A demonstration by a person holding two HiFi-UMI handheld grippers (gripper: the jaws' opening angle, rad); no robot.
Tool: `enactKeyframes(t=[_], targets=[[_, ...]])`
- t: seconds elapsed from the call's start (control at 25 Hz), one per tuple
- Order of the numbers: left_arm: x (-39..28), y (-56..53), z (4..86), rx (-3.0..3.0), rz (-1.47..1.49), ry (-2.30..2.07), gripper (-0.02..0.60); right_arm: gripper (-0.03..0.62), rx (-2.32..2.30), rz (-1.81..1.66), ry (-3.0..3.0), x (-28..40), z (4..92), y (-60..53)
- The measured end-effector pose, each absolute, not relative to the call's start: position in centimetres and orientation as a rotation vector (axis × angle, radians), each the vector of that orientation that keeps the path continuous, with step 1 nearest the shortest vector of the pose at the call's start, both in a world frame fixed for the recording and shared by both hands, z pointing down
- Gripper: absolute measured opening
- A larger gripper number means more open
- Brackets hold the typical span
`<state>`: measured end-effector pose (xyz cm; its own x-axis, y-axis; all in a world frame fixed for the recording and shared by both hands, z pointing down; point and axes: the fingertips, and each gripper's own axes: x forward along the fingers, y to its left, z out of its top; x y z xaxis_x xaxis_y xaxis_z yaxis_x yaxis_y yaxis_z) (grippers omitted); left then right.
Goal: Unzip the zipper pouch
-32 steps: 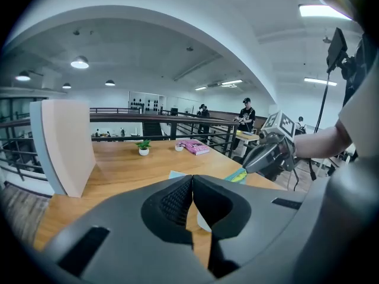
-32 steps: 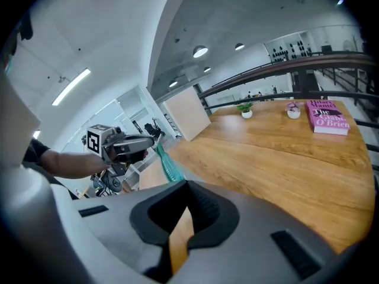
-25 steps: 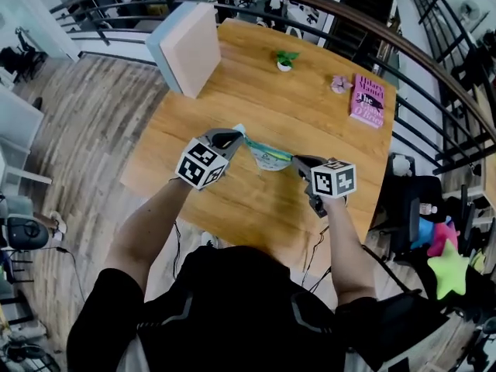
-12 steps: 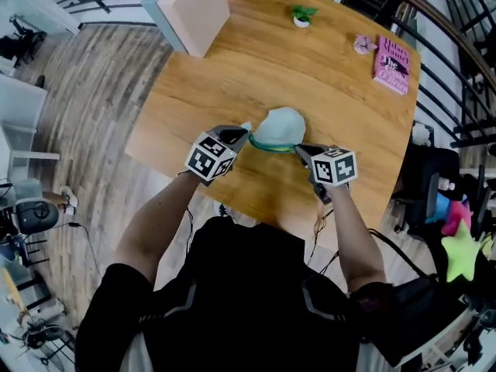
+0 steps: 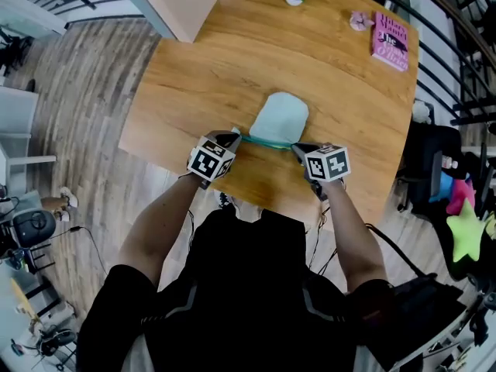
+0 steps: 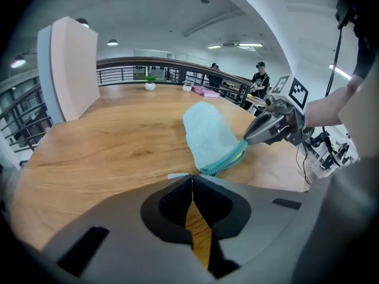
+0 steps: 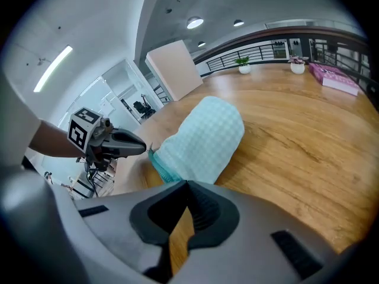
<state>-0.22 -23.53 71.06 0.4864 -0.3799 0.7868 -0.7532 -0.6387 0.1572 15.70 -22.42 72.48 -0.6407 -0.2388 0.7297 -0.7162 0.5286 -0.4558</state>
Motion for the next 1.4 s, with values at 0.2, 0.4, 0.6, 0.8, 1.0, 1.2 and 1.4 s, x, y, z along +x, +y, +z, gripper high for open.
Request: enactKeyframes(t=[0.2,0.4,0.6,0.8,1.0,1.2,1.4], targets=[[0.1,-23.0,71.8,2.257,0.947,-0.916,0.032,0.012,0.807,0.997,-2.116,16.0,73.3,-21.7],[-0.4,-23.1,71.2,2.273,0.907,-0.918,0.034,0.018,0.848,0.917,-2.098,16.0,73.0,-21.7],[-1.0,-23.0,68.8,2.31,0.818,-0.931,0.034,0.042,0.913,0.877,-2.091,16.3,70.8,-21.6],[-2.0,-24.1,63.9,2.35,0.624,-0.997,0.034,0.084,0.998,0.849,-2.11,17.0,66.9,-21.2],[-2.8,-25.1,56.5,2.521,0.538,-1.072,0.034,0.081,1.121,0.719,-2.18,17.8,60.5,-22.0],[-3.9,-24.8,49.7,2.639,0.428,-1.123,0.034,0.077,1.23,0.523,-2.27,18.5,52.4,-22.8],[-4.2,-25.1,42.3,2.732,0.271,-1.148,0.032,0.07,1.359,0.459,-2.389,18.8,44.9,-22.4]])
